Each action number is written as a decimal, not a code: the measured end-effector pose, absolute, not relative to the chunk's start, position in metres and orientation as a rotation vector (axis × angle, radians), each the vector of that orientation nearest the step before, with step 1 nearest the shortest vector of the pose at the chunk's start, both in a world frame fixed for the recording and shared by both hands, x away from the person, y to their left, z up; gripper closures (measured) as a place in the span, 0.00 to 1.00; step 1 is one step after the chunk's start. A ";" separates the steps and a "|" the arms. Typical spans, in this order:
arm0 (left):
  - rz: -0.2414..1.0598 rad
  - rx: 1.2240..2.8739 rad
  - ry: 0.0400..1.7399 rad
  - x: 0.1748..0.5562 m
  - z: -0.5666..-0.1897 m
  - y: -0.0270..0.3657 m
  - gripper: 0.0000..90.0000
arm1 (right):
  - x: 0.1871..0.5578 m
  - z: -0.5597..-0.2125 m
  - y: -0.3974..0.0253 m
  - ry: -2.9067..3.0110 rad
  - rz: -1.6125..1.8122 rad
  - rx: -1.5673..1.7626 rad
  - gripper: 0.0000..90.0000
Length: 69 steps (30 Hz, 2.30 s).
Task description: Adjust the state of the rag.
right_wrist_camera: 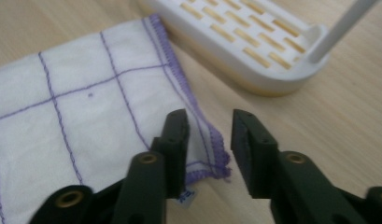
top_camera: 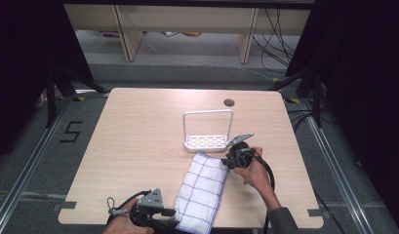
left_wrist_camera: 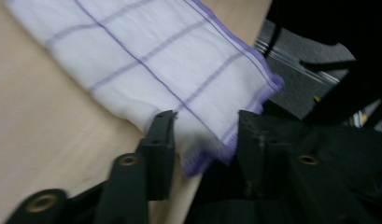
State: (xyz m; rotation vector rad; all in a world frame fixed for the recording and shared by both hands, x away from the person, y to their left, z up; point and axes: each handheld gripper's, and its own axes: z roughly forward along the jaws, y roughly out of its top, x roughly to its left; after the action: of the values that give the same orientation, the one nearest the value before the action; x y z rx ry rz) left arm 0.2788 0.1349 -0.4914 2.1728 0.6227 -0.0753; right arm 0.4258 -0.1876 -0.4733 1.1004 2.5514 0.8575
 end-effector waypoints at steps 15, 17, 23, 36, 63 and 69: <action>0.135 2.168 0.816 0.394 -0.477 0.124 0.45 | 0.417 -0.469 -0.201 2.474 0.888 1.271 0.49; 0.118 2.172 0.833 0.405 -0.481 0.117 0.45 | 0.416 -0.470 -0.199 2.482 0.887 1.268 0.48; 0.080 2.121 0.903 0.426 -0.488 0.102 0.45 | 0.416 -0.475 -0.197 2.479 0.871 1.305 0.48; 0.051 2.105 0.957 0.446 -0.498 0.074 0.50 | 0.417 -0.483 -0.197 2.464 0.866 1.372 0.49; 0.137 2.184 0.863 0.452 -0.509 0.054 0.81 | 0.421 -0.493 -0.185 2.513 0.806 1.346 0.69; 0.163 2.208 0.819 0.448 -0.508 0.050 0.92 | 0.422 -0.494 -0.186 2.524 0.853 1.320 0.83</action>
State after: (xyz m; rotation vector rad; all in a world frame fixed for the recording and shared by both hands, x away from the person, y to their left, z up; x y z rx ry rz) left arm 0.4477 0.0505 -0.5081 2.2082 0.8194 0.1629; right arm 0.4218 -0.1865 -0.4935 1.3205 2.5237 0.8533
